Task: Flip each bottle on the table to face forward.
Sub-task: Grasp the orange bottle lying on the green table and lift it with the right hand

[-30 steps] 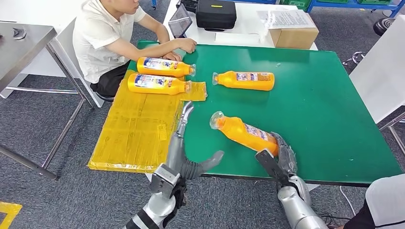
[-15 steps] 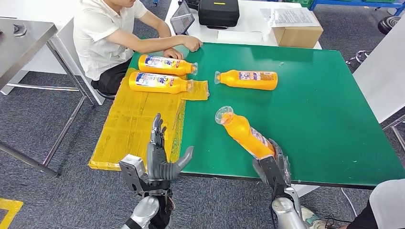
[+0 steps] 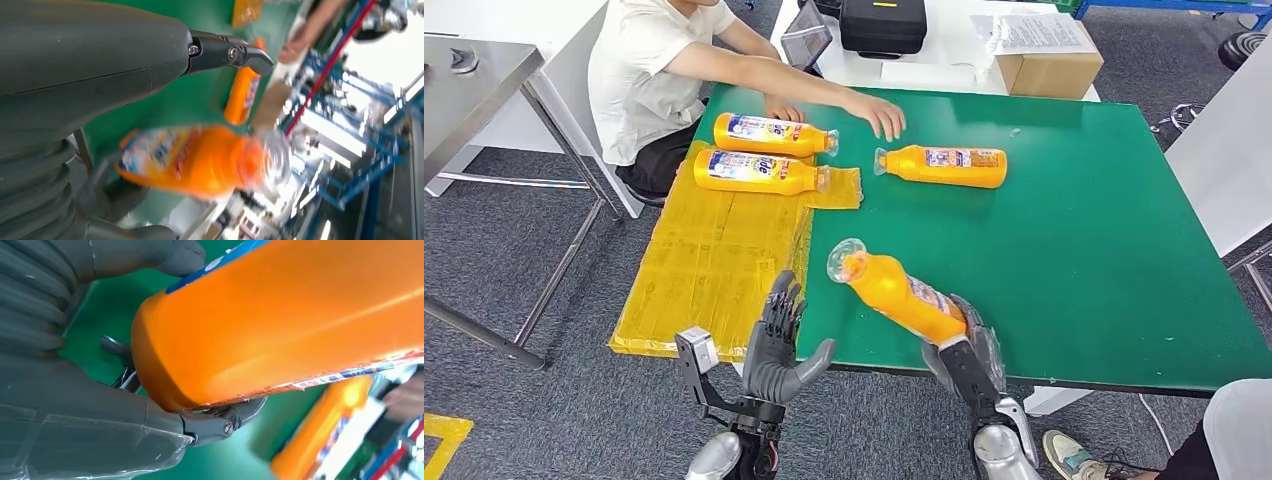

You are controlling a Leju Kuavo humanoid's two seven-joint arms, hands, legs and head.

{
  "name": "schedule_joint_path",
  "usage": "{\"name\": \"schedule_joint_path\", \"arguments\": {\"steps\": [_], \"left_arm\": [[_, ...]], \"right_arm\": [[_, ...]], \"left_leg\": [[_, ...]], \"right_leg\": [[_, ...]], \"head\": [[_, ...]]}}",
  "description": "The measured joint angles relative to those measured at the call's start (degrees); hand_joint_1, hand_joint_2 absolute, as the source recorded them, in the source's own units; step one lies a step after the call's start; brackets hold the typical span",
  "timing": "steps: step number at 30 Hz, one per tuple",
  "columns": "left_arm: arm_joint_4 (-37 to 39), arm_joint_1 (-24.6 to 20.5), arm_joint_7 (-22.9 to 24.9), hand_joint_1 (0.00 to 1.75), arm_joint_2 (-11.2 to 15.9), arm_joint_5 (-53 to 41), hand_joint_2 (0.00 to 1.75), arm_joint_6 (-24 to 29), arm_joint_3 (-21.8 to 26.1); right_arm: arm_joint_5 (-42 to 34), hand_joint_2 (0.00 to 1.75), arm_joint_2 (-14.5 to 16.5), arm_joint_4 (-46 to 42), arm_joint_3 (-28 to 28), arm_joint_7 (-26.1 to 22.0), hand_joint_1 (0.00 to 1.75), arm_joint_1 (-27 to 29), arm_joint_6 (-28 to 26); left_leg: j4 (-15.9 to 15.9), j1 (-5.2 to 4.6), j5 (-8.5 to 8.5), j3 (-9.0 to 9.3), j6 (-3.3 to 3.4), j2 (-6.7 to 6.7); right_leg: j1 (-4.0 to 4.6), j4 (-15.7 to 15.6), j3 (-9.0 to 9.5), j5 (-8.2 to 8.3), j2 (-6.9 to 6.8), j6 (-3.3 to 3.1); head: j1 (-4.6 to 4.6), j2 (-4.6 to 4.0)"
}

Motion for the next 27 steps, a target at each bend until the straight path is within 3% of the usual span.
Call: {"name": "schedule_joint_path", "arguments": {"steps": [10,24,27], "left_arm": [[-0.2,-1.0,2.0,0.0,0.3,0.6,1.75,0.5,-1.7],[0.8,-3.9,1.5,0.0,-0.1,-1.9,1.75,6.9,-3.2],[1.9,-4.9,1.1,1.31,-0.3,-2.1,1.75,8.7,-3.4]], "right_arm": [[4.8,1.75,2.4,1.2,12.5,0.6,1.72,-1.5,-0.8],[5.4,1.75,2.9,2.2,20.0,1.9,1.73,-3.1,-3.9],[5.0,1.75,2.9,2.1,21.4,2.7,1.71,-3.4,-4.5]], "left_leg": [[0.0,0.05,0.01,-0.03,-0.02,0.01],[0.0,0.02,0.01,-0.08,-0.02,-0.03],[0.0,0.03,0.01,-0.09,-0.02,-0.03]], "right_leg": [[0.03,0.0,-0.09,-0.01,0.0,-0.01],[0.02,0.0,-0.13,0.0,-0.02,-0.01],[0.02,0.0,-0.14,0.0,-0.02,-0.01]], "head": [[-0.01,0.0],[0.01,0.0],[0.01,0.0]]}}
